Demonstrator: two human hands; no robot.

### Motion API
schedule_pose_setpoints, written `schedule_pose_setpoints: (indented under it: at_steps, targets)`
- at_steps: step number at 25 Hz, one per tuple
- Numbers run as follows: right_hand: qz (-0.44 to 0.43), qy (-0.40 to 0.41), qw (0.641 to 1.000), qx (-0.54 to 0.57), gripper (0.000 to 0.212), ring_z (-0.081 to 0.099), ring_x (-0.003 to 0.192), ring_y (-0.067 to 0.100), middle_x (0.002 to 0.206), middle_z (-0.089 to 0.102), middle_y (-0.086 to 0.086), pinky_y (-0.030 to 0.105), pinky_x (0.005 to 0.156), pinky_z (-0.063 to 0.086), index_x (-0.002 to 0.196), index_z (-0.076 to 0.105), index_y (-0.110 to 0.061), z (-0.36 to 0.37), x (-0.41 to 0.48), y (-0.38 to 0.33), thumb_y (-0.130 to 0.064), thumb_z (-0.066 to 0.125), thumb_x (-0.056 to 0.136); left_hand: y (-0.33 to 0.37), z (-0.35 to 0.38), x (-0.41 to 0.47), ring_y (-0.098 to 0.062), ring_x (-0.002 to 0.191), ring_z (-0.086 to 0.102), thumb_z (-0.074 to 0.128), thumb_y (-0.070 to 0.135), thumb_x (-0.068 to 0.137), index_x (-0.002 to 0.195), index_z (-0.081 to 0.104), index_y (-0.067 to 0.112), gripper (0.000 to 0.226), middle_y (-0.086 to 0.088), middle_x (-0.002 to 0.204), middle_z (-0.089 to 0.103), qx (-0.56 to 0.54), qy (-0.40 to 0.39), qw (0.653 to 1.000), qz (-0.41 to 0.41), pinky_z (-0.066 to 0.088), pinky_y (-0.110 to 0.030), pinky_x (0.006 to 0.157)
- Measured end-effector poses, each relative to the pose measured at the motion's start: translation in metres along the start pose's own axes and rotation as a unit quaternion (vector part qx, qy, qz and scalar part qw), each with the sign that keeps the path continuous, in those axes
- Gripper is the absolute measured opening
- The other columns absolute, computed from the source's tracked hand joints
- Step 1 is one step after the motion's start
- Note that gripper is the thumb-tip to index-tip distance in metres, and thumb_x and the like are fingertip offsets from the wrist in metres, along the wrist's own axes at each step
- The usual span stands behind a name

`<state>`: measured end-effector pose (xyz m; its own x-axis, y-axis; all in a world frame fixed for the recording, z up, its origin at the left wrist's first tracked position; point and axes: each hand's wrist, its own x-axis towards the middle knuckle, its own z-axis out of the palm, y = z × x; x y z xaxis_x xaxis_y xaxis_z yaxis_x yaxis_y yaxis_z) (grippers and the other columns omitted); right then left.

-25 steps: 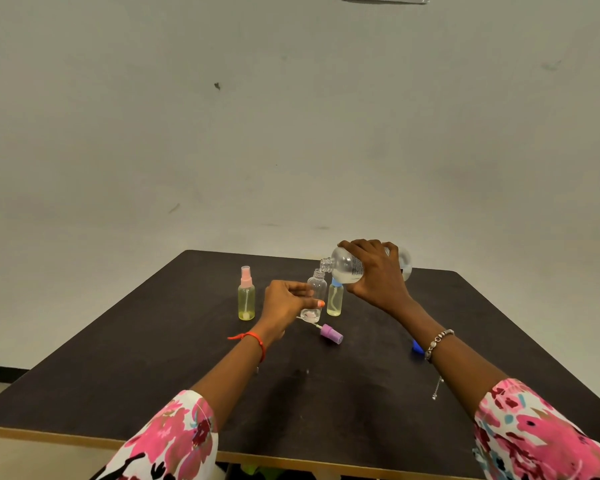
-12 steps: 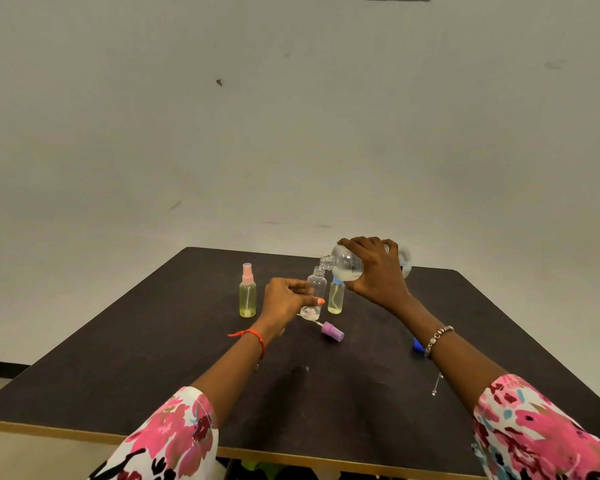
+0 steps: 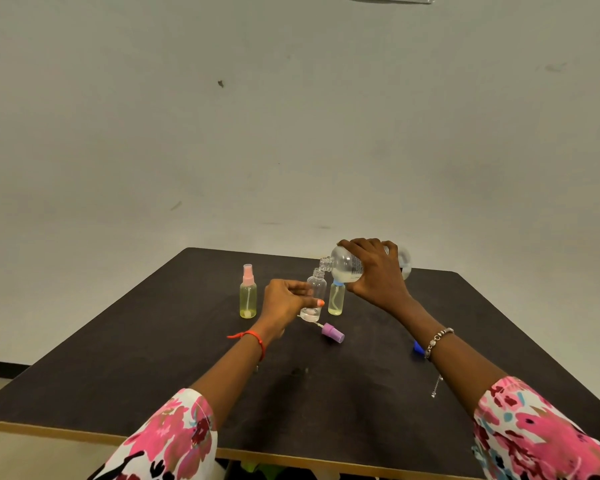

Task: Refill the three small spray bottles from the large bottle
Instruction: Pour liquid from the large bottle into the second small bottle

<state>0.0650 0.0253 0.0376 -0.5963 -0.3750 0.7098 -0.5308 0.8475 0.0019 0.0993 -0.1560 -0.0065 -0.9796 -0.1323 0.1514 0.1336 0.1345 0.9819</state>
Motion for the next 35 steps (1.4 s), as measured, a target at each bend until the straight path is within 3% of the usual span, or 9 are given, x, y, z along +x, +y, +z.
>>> schedule_pose_setpoints:
  at_steps: [5,21,31,35]
  targets:
    - [0.000,0.004,1.000,-0.004,0.064,0.056,0.105,0.023,0.115,0.062,0.000,0.045,0.096,0.030,0.121,0.054,-0.023,0.0014,-0.0002,-0.0001,-0.032,0.078,0.062,-0.0001,-0.0009,-0.0007,-0.005,0.075,0.064,0.081,0.001,0.059,0.097,0.068,0.005,0.041,-0.005,0.088,0.069,-0.008,0.000,1.000,-0.003,0.050,-0.011,0.056]
    - [0.000,-0.009,1.000,-0.001,0.065,0.054,0.109,0.023,0.118,0.060,0.000,0.044,0.099,0.027,0.124,0.052,-0.023,0.0000,0.0005,-0.0007,-0.033,0.077,0.064,-0.0001,-0.0017,0.0000,-0.018,0.091,0.066,0.080,0.002,0.061,0.104,0.065,0.002,0.046,-0.011,0.100,0.069,-0.014,-0.005,1.000,-0.001,0.054,-0.025,0.075]
    - [-0.005,-0.003,1.000,-0.003,0.063,0.054,0.107,0.024,0.116,0.061,0.000,0.045,0.097,0.029,0.122,0.054,-0.022,-0.0031,0.0020,-0.0060,-0.028,0.077,0.063,0.0011,-0.0045,-0.0015,-0.004,0.077,0.063,0.081,0.005,0.060,0.100,0.067,0.006,0.042,-0.002,0.089,0.069,-0.001,0.001,1.000,-0.006,0.048,-0.013,0.060]
    - [-0.005,-0.003,1.000,-0.005,0.063,0.054,0.107,0.024,0.117,0.061,0.000,0.045,0.098,0.028,0.122,0.054,-0.023,-0.0048,0.0024,-0.0070,-0.028,0.077,0.063,0.0010,-0.0052,-0.0003,-0.010,0.082,0.064,0.081,0.005,0.060,0.101,0.067,0.004,0.044,-0.006,0.094,0.070,-0.004,0.002,1.000,-0.007,0.049,-0.016,0.065]
